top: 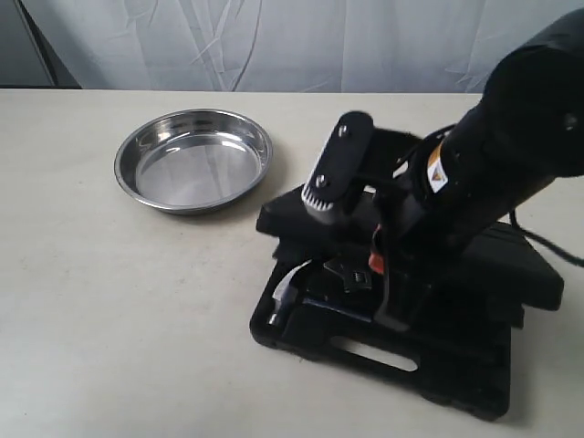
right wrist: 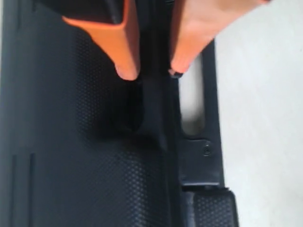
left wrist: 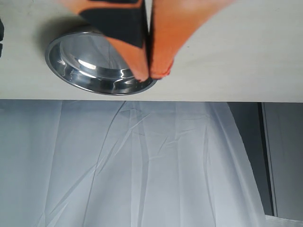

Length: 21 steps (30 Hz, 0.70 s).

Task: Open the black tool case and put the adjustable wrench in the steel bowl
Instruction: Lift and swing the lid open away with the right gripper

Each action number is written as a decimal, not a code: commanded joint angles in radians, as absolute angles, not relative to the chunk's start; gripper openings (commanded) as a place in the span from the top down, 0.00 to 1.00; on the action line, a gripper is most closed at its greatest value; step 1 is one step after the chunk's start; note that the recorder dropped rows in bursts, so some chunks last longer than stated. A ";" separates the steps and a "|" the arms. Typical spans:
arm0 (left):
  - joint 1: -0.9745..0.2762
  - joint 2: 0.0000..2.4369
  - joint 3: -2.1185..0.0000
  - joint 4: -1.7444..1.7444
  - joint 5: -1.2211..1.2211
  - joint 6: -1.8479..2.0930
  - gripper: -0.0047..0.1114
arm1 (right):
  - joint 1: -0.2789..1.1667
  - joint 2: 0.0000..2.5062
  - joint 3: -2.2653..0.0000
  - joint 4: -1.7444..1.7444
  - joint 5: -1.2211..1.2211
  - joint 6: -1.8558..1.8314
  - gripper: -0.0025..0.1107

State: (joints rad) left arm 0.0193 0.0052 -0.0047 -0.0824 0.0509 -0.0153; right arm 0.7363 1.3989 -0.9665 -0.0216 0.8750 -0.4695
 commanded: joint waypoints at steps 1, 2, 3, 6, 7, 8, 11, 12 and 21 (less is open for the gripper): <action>0.008 0.000 0.000 -0.084 0.051 -0.016 0.96 | 0.734 1.348 -1.025 -0.236 0.770 -0.294 0.99; 0.008 0.000 0.000 -0.084 0.051 -0.016 0.96 | 0.734 1.348 -1.034 -0.304 0.756 -0.243 0.99; 0.008 0.000 0.000 -0.084 0.051 -0.016 0.96 | 0.734 1.353 -1.041 -0.370 0.750 -0.192 0.99; 0.008 0.000 0.000 -0.084 0.051 -0.016 0.96 | 0.721 1.369 -1.044 -0.533 0.750 -0.037 0.99; 0.008 0.000 0.000 -0.084 0.051 -0.016 0.96 | 0.713 1.371 -1.044 -0.569 0.752 -0.006 0.99; 0.008 0.000 0.000 -0.084 0.051 -0.016 0.96 | 0.697 1.380 -1.044 -0.587 0.752 0.025 0.99; 0.008 0.000 0.000 -0.084 0.051 -0.016 0.96 | 0.634 1.393 -1.044 -0.625 0.747 0.057 0.99; 0.008 0.000 0.000 -0.084 0.051 -0.016 0.96 | 0.607 1.399 -1.044 -0.625 0.745 0.057 0.99; 0.008 0.000 0.000 -0.084 0.051 -0.016 0.96 | 0.379 1.490 -1.044 -0.625 0.663 0.059 0.99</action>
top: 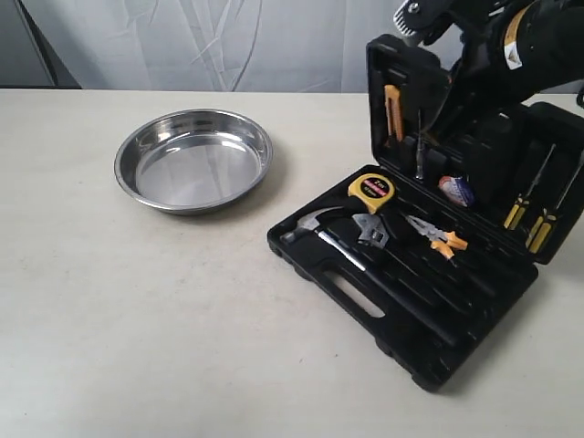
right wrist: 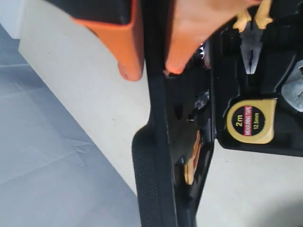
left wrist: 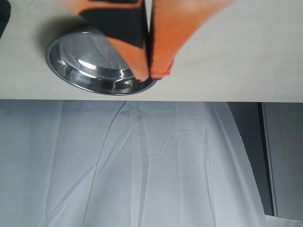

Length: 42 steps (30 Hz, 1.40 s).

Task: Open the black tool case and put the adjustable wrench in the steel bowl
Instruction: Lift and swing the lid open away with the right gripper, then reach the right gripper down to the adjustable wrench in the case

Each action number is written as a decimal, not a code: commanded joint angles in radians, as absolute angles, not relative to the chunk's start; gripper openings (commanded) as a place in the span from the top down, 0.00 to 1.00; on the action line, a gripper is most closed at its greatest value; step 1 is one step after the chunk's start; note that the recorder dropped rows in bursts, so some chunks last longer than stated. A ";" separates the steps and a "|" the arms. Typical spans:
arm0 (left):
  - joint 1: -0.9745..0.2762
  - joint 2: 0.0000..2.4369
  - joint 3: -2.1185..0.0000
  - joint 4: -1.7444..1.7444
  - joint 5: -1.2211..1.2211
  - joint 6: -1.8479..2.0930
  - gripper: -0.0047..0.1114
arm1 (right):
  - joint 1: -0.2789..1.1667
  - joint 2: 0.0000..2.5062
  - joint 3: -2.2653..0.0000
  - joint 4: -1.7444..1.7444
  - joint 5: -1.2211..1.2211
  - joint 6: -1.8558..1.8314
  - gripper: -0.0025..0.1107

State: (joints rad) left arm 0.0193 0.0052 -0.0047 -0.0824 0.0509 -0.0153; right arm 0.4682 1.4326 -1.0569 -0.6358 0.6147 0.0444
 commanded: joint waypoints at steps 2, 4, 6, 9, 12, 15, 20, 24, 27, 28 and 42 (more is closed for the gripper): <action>0.008 0.000 0.000 -0.084 0.051 -0.016 0.96 | 0.346 1.514 -1.044 -0.625 0.647 0.059 0.99; 0.008 0.000 0.000 -0.084 0.051 -0.016 0.96 | 0.313 1.538 -1.044 -0.622 0.635 0.059 0.99; 0.008 0.000 0.000 -0.084 0.051 -0.016 0.96 | 0.288 1.561 -1.044 -0.622 0.631 0.059 0.99; 0.008 0.000 0.000 -0.084 0.051 -0.016 0.96 | 0.263 1.591 -1.044 -0.620 0.627 0.059 0.99; 0.008 0.000 0.000 -0.084 0.051 -0.016 0.96 | 0.246 1.619 -1.044 -0.620 0.619 0.059 0.99; 0.008 0.000 0.000 -0.084 0.051 -0.016 0.96 | 0.233 1.649 -1.044 -0.626 0.592 0.061 0.99; 0.008 0.000 0.000 -0.084 0.051 -0.016 0.96 | 0.231 1.727 -1.044 -0.626 0.551 0.063 0.99; 0.008 0.000 0.000 -0.084 0.051 -0.016 0.96 | 0.231 1.802 -1.044 -0.649 0.543 0.115 0.99; 0.008 0.000 0.000 -0.084 0.051 -0.016 0.96 | 0.231 1.831 -1.044 -0.800 0.552 0.329 0.99; 0.008 0.000 0.000 -0.084 0.051 -0.016 0.96 | 0.231 1.831 -1.044 -0.849 0.556 0.378 0.99; 0.008 0.000 0.000 -0.084 0.051 -0.016 0.96 | 0.340 1.610 -1.044 -0.200 0.560 -0.011 0.99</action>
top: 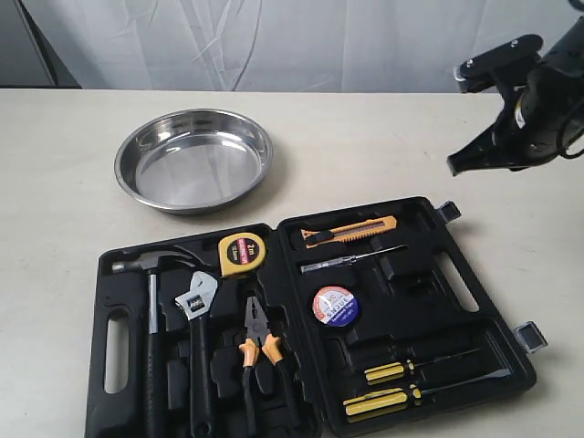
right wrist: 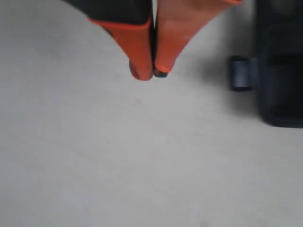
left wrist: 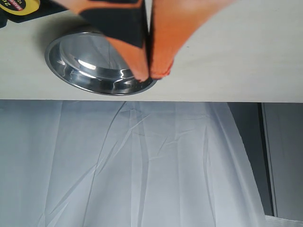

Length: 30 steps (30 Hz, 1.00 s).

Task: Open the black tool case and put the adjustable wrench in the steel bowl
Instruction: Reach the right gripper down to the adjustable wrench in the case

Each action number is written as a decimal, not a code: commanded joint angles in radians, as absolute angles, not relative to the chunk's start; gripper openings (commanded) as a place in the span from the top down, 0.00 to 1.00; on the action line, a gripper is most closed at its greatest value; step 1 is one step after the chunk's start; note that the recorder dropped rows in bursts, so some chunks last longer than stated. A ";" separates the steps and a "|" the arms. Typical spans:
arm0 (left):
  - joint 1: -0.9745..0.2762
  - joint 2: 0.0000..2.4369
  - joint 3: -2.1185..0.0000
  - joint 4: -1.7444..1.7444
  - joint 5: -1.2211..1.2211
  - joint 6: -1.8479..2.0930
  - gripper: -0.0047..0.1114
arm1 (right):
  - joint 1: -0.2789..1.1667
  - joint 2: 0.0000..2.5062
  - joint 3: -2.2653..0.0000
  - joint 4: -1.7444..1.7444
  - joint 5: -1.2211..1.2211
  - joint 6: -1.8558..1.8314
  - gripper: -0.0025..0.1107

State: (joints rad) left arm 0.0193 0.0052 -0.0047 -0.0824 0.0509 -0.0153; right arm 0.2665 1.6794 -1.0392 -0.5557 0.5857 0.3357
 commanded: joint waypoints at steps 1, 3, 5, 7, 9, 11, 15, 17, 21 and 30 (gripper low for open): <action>0.008 0.000 0.000 -0.084 0.051 -0.016 0.96 | 0.373 1.604 -1.044 -0.113 0.569 -0.071 0.99; 0.008 0.000 0.000 -0.084 0.051 -0.016 0.96 | 0.458 1.602 -1.044 0.066 0.585 -0.167 0.99; 0.008 0.000 0.000 -0.084 0.051 -0.016 0.96 | 0.554 1.616 -1.048 0.138 0.602 -0.186 0.99; 0.008 0.000 0.000 -0.084 0.051 -0.016 0.96 | 0.663 1.654 -1.074 0.142 0.629 -0.171 0.99; 0.008 0.000 0.000 -0.084 0.051 -0.016 0.96 | 0.747 1.708 -1.116 0.142 0.633 -0.116 0.99; 0.008 0.000 0.000 -0.084 0.051 -0.016 0.96 | 0.821 1.768 -1.174 0.142 0.645 -0.023 0.99; 0.008 0.000 0.000 -0.084 0.051 -0.016 0.96 | 0.922 1.936 -1.364 0.148 0.803 0.103 0.87; 0.008 0.000 0.000 -0.084 0.051 -0.016 0.96 | 0.939 1.991 -1.416 0.148 0.836 0.105 0.74; 0.008 0.000 0.000 -0.084 0.048 -0.016 0.96 | 0.944 2.078 -1.465 0.143 0.879 0.158 0.43; 0.008 0.000 0.000 -0.084 0.048 -0.016 0.96 | 0.944 2.149 -1.485 0.293 0.826 0.152 0.45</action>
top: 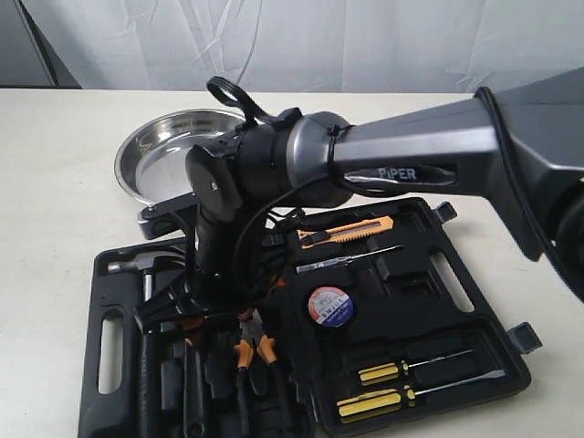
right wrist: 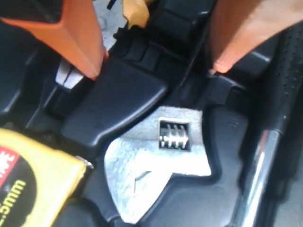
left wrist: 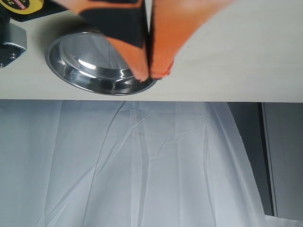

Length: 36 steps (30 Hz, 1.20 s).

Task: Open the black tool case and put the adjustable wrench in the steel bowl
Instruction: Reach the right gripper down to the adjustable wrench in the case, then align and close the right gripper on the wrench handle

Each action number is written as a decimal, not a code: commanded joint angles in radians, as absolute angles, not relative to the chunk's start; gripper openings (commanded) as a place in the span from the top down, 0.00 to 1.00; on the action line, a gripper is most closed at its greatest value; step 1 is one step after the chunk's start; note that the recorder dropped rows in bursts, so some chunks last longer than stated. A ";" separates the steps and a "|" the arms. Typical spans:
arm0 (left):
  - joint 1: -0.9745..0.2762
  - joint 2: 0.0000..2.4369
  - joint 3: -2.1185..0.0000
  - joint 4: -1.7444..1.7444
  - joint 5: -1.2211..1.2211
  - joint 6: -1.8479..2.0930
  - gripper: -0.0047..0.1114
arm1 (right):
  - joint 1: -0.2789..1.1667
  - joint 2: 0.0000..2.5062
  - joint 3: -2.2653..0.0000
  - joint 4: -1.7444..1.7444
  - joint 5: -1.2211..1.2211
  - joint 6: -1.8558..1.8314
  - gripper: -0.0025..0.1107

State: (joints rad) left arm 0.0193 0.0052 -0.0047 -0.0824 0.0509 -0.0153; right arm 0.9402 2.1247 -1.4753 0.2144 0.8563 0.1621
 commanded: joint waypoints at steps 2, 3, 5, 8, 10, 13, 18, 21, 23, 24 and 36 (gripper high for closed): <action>0.008 0.000 0.000 -0.084 0.048 -0.016 0.96 | 0.944 2.149 -1.506 0.307 0.845 0.150 0.45; 0.008 0.000 0.000 -0.084 0.048 -0.016 0.96 | 0.944 2.149 -1.520 0.307 0.856 0.150 0.45; 0.008 0.000 0.000 -0.084 0.048 -0.016 0.96 | 0.944 2.149 -1.543 0.309 0.876 0.150 0.45; 0.008 0.000 0.000 -0.084 0.048 -0.016 0.96 | 0.944 2.149 -1.579 0.307 0.904 0.150 0.45; 0.008 0.000 0.000 -0.084 0.048 -0.016 0.96 | 0.944 2.149 -1.604 0.307 0.937 0.150 0.45; 0.008 0.000 0.000 -0.084 0.048 -0.016 0.96 | 0.944 2.149 -1.632 0.305 0.978 0.150 0.45; 0.008 0.000 0.000 -0.084 0.048 -0.016 0.96 | 0.954 2.149 -1.653 0.301 1.011 0.150 0.45; 0.008 0.000 0.000 -0.084 0.048 -0.016 0.96 | 0.968 2.164 -1.653 0.286 0.999 0.165 0.45; 0.008 0.000 0.000 -0.084 0.048 -0.016 0.96 | 0.976 2.173 -1.653 0.283 0.971 0.183 0.45; 0.008 0.000 0.000 -0.084 0.048 -0.016 0.96 | 0.980 2.181 -1.653 0.283 0.952 0.187 0.45; 0.008 0.000 0.000 -0.084 0.050 -0.016 0.96 | 1.000 2.263 -1.654 0.235 0.929 0.205 0.64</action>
State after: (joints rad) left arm 0.0193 0.0052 -0.0047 -0.0824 0.0509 -0.0153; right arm 0.9959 2.2159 -1.6610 0.2493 0.9482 0.2027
